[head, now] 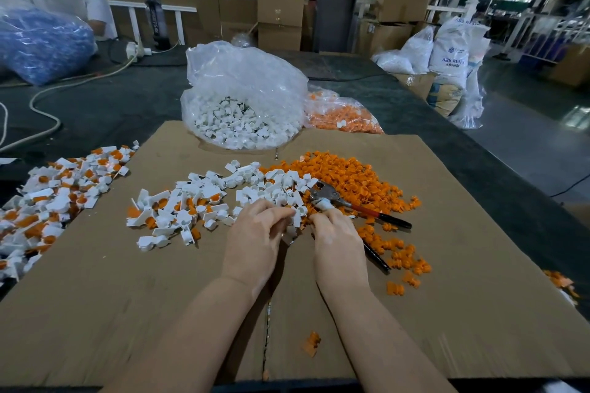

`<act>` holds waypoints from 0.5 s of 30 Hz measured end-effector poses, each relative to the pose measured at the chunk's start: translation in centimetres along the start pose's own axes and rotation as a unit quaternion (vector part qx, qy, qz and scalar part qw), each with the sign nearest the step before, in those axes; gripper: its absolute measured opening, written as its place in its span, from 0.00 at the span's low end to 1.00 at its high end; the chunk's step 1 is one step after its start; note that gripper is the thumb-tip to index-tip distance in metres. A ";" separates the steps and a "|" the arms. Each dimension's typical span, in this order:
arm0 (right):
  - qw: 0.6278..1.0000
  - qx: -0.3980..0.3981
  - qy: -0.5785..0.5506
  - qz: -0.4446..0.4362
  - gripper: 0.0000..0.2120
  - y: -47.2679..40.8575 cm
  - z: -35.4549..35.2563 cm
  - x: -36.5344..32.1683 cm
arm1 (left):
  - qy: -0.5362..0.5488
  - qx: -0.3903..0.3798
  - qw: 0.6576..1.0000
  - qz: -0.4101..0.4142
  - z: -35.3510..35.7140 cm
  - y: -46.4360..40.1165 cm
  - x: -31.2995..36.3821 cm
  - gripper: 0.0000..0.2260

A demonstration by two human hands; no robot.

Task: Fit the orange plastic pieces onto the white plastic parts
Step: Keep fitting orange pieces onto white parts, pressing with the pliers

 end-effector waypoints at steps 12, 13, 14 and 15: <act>0.990 0.065 -0.125 0.009 0.06 0.0 -1.2 0.3 | 0.098 -0.044 0.993 -0.038 0.8 0.3 0.1 0.05; 0.989 0.065 -0.132 0.016 0.05 0.0 -1.2 0.4 | 0.101 -0.045 0.993 -0.049 0.9 0.3 -0.1 0.06; 0.988 0.064 -0.138 0.024 0.05 -0.1 -1.2 0.4 | 0.105 -0.043 0.991 -0.065 0.9 0.3 -0.3 0.07; 0.987 0.062 -0.145 0.030 0.04 -0.1 -1.2 0.5 | 0.113 -0.039 0.989 -0.085 0.9 0.3 -0.6 0.09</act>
Point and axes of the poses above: each hand's wrist, its own y-axis away from the middle knuckle, its own z-axis out of the palm, x = y × z, the point moved 4 cm from there along -y, towards the middle knuckle, and after that the axes turned 6 degrees about z, right-handed, at the moved point
